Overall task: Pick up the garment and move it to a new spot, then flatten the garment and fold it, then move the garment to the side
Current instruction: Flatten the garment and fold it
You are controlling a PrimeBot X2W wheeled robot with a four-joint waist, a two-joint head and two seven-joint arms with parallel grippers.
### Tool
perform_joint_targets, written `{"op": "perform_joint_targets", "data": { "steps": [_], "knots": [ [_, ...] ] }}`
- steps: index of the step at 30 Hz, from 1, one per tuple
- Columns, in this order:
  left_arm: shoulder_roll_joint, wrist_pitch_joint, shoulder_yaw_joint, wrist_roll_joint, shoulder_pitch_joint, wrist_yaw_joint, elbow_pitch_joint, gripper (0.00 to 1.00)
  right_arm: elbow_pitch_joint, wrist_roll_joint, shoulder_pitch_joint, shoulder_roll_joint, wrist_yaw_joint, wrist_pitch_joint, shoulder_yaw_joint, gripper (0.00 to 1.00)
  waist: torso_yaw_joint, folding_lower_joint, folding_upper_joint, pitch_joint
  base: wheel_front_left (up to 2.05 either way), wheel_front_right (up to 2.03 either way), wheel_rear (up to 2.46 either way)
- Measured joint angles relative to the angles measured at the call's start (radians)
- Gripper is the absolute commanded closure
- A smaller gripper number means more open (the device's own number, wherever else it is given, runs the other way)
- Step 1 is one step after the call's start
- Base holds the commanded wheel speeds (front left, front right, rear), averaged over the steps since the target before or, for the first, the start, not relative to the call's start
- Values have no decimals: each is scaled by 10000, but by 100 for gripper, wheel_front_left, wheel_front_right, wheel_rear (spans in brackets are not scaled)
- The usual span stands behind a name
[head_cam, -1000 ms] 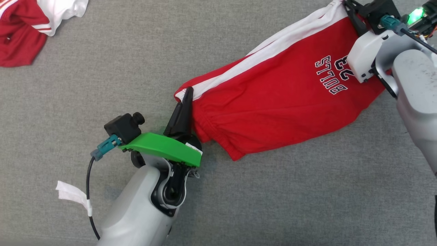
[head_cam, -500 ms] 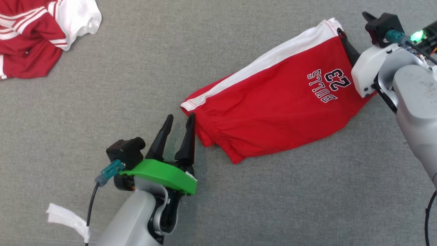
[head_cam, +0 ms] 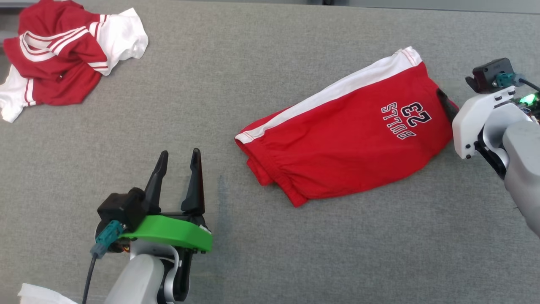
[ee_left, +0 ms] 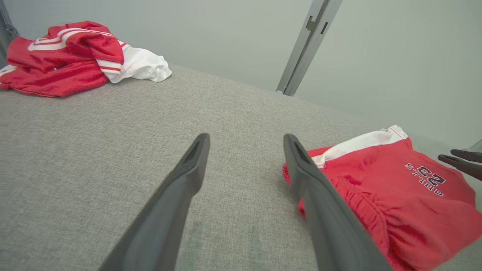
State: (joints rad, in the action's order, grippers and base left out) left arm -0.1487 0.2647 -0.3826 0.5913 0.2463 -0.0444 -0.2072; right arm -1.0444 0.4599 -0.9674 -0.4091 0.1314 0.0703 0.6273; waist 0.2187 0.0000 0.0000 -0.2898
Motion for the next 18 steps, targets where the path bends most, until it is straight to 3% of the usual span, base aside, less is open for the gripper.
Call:
{"op": "perform_joint_targets", "data": {
  "steps": [11,13,14,15,17,18],
  "knots": [
    [435,0,890,-489,-370,288,-153,0,407,1716,828,-48,-12,-871,270,0,350,0,0,-134,0,0,0],
    [483,0,980,-577,-395,376,-167,0,460,2031,960,25,-13,-1016,278,51,358,0,0,-72,0,0,0],
    [506,0,1014,-616,-408,420,-165,0,466,2161,987,61,-13,-1055,270,65,353,0,0,-52,0,0,0],
    [535,0,1058,-706,-419,456,-151,0,477,2274,1005,107,-13,-1016,259,69,335,0,0,-35,0,0,0],
    [606,0,1179,-842,-420,531,-73,0,380,2224,997,165,-12,-606,245,100,277,0,0,-26,0,0,0],
    [627,0,1208,-943,-420,546,-44,0,295,2144,978,209,-12,-378,228,100,253,0,0,-26,0,0,0]
  ]
}}
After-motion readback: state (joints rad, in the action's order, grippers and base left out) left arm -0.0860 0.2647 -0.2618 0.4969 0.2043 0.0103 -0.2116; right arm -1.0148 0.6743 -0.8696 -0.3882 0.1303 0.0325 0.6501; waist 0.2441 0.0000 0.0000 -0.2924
